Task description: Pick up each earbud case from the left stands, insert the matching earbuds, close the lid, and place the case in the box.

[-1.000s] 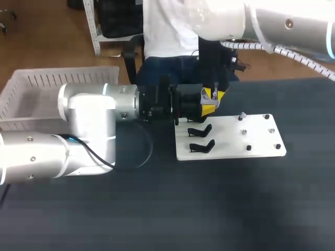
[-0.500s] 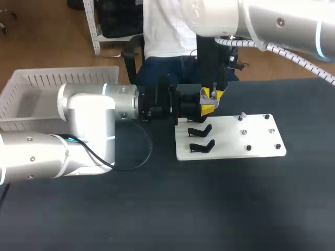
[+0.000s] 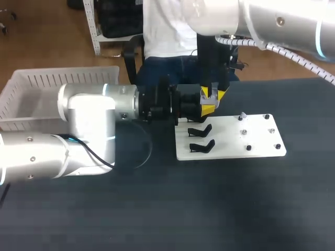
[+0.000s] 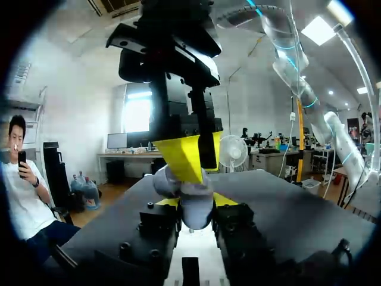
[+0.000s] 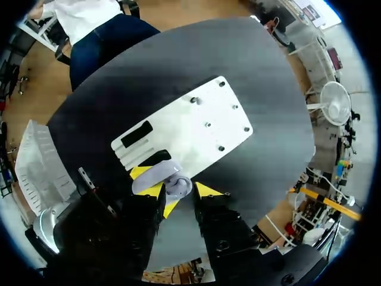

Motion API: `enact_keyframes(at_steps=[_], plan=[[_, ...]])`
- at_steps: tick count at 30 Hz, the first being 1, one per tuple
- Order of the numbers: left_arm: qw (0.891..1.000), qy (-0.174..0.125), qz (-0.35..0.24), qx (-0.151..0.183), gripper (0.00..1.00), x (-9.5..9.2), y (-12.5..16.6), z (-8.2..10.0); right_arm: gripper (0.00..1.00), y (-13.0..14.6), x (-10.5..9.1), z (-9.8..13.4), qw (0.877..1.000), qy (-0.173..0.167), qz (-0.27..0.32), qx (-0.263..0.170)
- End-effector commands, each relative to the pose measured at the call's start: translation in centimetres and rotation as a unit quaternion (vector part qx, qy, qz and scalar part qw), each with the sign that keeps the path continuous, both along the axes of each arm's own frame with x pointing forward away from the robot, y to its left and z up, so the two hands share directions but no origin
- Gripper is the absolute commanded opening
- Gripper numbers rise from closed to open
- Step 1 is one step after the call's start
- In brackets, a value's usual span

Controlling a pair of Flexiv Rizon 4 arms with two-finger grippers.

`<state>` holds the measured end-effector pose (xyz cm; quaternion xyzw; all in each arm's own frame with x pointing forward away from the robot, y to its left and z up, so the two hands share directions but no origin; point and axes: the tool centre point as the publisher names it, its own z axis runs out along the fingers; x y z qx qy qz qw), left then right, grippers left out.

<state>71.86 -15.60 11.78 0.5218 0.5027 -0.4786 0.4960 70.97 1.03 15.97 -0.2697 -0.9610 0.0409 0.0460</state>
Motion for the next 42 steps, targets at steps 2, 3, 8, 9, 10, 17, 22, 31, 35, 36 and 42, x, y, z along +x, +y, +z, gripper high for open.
enact_keyframes(at_steps=[2,3,8,9,10,17,22,31,35,36,42], plan=[[1.000,-0.002,0.002,-0.002,0.00,-0.2,-0.1,0.1,0.30,-0.1,-0.1,0.0,1.000,-0.001,-0.001,0.001],[1.000,-0.002,0.002,-0.002,0.00,-0.2,-0.1,0.1,0.30,-0.1,-0.2,0.2,1.000,-0.001,-0.001,0.001],[1.000,-0.002,0.002,-0.002,0.00,-0.2,-0.1,0.1,0.32,-0.3,-1.1,1.3,1.000,-0.008,-0.001,0.014],[1.000,-0.002,0.002,-0.002,0.00,-0.2,-0.1,0.1,0.33,-0.4,-1.4,1.5,1.000,-0.012,-0.001,0.022],[1.000,-0.002,0.002,-0.002,0.00,-0.2,-0.1,0.1,0.34,-0.6,-1.6,1.8,0.999,-0.018,0.000,0.027],[1.000,-0.002,0.002,-0.002,0.00,-0.2,-0.1,0.1,0.82,-1.5,-3.2,3.0,0.995,-0.068,0.043,0.057],[1.000,-0.002,0.002,-0.002,0.00,-0.2,-0.1,0.1,1.00,-2.7,-3.7,3.6,0.986,-0.127,0.087,0.071],[1.000,-0.002,0.002,-0.002,0.00,-0.2,-0.1,0.1,1.00,-3.6,-4.9,4.5,0.948,-0.235,0.196,0.083],[1.000,-0.002,0.002,-0.002,0.00,-0.2,-0.1,0.1,1.00,-3.6,-4.9,4.5,0.948,-0.235,0.196,0.083],[1.000,-0.002,0.002,-0.002,0.00,-0.2,-0.1,0.1,1.00,-3.6,-4.9,4.5,0.948,-0.235,0.196,0.083],[1.000,-0.002,0.002,-0.002,0.00,-0.2,-0.1,0.1,1.00,-3.6,-4.9,4.5,0.948,-0.235,0.196,0.083]])
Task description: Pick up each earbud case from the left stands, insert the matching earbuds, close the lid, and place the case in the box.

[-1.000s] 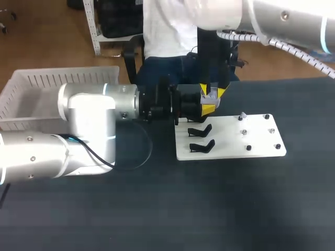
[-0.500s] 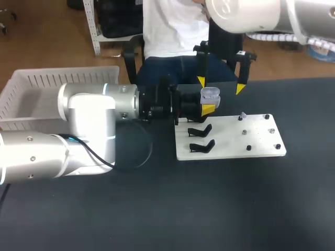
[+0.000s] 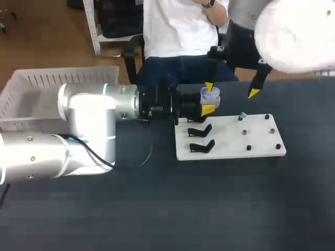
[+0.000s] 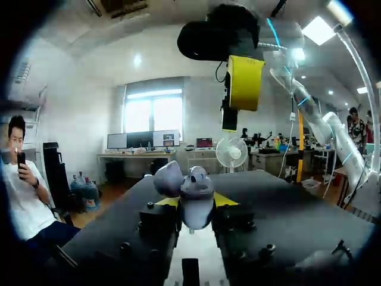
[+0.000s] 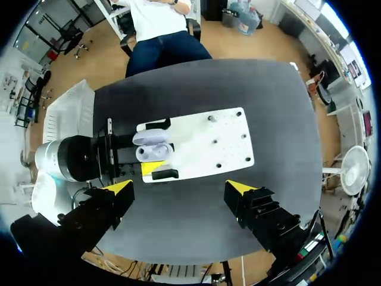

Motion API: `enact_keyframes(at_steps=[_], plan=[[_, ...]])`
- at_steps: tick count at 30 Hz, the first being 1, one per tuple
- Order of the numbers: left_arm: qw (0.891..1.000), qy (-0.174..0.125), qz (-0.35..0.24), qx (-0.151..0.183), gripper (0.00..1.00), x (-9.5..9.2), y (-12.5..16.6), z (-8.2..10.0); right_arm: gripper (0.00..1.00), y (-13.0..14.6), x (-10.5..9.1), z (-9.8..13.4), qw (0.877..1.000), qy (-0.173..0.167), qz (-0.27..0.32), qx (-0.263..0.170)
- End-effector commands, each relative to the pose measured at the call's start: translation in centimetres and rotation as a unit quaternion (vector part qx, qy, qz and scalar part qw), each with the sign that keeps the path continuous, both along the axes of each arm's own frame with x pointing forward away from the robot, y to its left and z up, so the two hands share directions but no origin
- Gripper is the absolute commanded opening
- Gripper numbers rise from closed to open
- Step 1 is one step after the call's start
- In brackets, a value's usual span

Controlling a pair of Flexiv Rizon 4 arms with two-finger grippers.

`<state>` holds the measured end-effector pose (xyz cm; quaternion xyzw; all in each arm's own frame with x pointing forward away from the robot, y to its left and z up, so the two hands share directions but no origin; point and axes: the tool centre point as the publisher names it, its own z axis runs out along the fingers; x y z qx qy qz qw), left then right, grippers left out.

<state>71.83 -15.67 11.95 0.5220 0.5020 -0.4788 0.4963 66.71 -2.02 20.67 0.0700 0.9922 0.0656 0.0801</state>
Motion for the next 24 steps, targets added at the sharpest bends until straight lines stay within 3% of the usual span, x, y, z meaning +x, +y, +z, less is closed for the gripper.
enact_keyframes(at_steps=[1,5,7,12,15,18,24], plan=[[1.000,-0.002,0.003,-0.002,0.00,-0.1,0.0,-0.1,1.00,-0.5,-0.7,-0.2,0.996,-0.090,-0.008,0.025],[1.000,-0.002,0.003,-0.002,0.00,-0.1,0.0,-0.1,1.00,-0.5,-0.7,-0.2,0.996,-0.090,-0.008,0.025],[1.000,-0.002,0.003,-0.002,0.00,-0.1,0.0,-0.1,1.00,-1.4,-0.3,-0.6,0.994,-0.109,-0.004,-0.016],[1.000,-0.002,0.003,-0.002,0.00,-0.1,0.0,-0.1,1.00,-3.9,1.5,-1.7,0.993,-0.114,-0.010,-0.033],[1.000,-0.002,0.003,-0.002,0.00,-0.1,0.0,-0.1,1.00,-5.0,2.7,-2.3,0.990,-0.138,-0.001,-0.012],[1.000,-0.002,0.003,-0.002,0.00,-0.1,0.0,-0.1,1.00,-6.1,3.9,-3.4,0.987,-0.159,-0.019,-0.030],[1.000,-0.002,0.003,-0.002,0.00,-0.1,0.0,-0.1,1.00,-7.5,6.6,-6.4,0.985,-0.172,-0.018,-0.015]])
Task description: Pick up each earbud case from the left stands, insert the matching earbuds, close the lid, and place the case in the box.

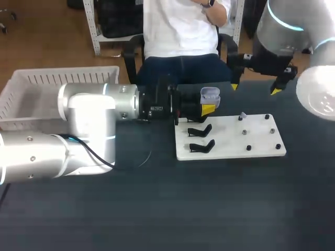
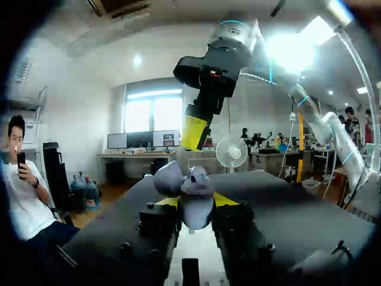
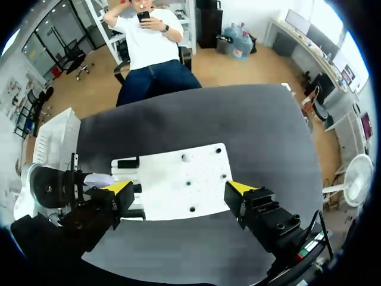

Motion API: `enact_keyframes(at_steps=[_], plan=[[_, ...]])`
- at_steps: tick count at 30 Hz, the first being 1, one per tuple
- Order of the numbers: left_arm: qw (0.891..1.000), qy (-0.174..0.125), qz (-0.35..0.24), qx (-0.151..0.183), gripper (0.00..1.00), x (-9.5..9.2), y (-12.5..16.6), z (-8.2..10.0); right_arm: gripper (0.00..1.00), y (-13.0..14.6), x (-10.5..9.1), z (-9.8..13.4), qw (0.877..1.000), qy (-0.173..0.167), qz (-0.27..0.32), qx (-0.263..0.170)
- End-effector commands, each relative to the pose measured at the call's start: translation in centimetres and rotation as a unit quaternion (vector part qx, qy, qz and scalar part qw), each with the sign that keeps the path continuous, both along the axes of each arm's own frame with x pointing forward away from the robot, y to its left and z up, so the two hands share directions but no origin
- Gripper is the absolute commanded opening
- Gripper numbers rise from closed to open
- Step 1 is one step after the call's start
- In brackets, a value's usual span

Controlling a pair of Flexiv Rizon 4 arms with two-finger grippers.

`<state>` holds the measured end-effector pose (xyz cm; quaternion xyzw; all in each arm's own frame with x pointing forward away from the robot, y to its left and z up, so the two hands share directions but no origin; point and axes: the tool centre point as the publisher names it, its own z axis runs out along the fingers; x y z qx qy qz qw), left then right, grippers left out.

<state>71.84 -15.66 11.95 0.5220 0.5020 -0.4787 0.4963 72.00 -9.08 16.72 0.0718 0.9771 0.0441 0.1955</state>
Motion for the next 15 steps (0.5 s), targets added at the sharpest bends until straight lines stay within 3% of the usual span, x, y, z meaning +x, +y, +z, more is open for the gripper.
enact_keyframes(at_steps=[1,7,12,15], plan=[[1.000,-0.002,0.003,-0.002,0.00,-0.1,0.0,-0.1,1.00,-0.5,1.7,-3.0,0.998,-0.060,0.001,0.017],[1.000,-0.002,0.003,-0.002,0.00,-0.1,0.0,-0.1,1.00,-1.0,3.8,-6.5,0.999,-0.034,-0.027,0.032],[1.000,-0.002,0.003,-0.002,0.00,-0.1,0.0,-0.1,1.00,-1.4,4.7,-8.3,0.996,-0.020,-0.029,0.080],[1.000,-0.002,0.003,-0.002,0.00,-0.1,0.0,-0.1,1.00,-1.3,5.1,-9.2,0.997,-0.013,-0.021,0.077]])
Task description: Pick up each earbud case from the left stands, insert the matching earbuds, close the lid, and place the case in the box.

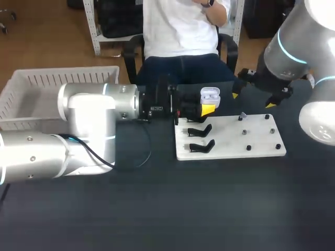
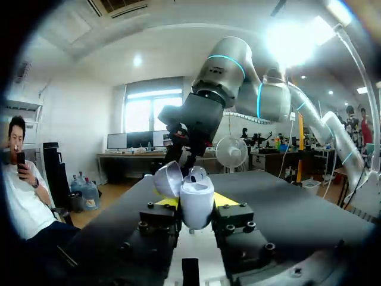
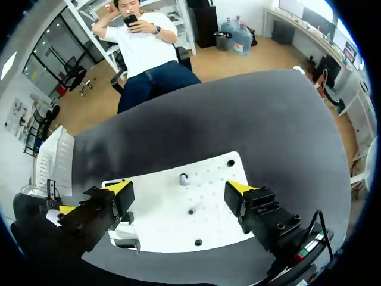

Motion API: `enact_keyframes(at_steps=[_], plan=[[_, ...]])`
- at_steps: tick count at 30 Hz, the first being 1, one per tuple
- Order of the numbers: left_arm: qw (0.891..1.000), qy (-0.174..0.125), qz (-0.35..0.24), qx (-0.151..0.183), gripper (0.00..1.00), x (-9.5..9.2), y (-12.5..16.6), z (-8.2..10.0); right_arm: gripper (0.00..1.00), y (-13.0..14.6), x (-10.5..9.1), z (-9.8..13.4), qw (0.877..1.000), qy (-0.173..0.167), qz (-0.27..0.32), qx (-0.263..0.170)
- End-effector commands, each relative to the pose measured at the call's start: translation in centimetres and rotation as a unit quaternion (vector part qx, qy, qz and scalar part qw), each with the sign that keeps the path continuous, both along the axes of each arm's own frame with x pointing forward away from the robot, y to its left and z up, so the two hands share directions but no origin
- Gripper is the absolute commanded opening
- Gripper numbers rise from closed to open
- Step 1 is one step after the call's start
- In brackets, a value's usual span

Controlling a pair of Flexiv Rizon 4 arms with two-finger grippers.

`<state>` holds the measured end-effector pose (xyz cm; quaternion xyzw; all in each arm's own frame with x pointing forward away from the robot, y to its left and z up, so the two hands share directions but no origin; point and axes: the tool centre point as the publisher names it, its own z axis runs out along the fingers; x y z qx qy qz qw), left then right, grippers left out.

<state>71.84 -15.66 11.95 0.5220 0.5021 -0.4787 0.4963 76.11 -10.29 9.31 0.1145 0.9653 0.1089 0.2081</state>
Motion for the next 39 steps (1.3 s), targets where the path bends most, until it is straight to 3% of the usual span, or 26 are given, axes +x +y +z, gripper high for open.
enact_keyframes(at_steps=[1,10,19,26,29,35,39], plan=[[1.000,-0.002,0.003,-0.002,0.00,-0.1,0.0,-0.1,1.00,0.0,1.1,-2.1,1.000,0.009,0.012,0.006],[1.000,-0.002,0.003,-0.002,0.00,-0.1,0.0,-0.1,1.00,0.4,1.5,-4.5,0.998,0.051,0.027,0.012],[1.000,-0.002,0.003,-0.002,0.00,-0.1,0.0,-0.1,0.99,0.5,1.7,-5.5,0.996,0.078,0.023,0.037],[1.000,-0.002,0.003,-0.002,0.00,-0.1,0.0,-0.1,0.85,0.8,1.6,-5.9,0.994,0.099,0.026,0.044],[1.000,-0.002,0.003,-0.002,0.00,-0.1,0.0,-0.1,0.71,1.0,1.6,-6.1,0.993,0.107,0.027,0.044],[1.000,-0.002,0.003,-0.002,0.00,-0.1,0.0,-0.1,0.55,1.2,1.4,-6.4,0.992,0.116,0.028,0.049],[1.000,-0.002,0.003,-0.002,0.00,-0.1,0.0,-0.1,0.56,1.2,1.3,-6.5,0.992,0.116,0.027,0.050]])
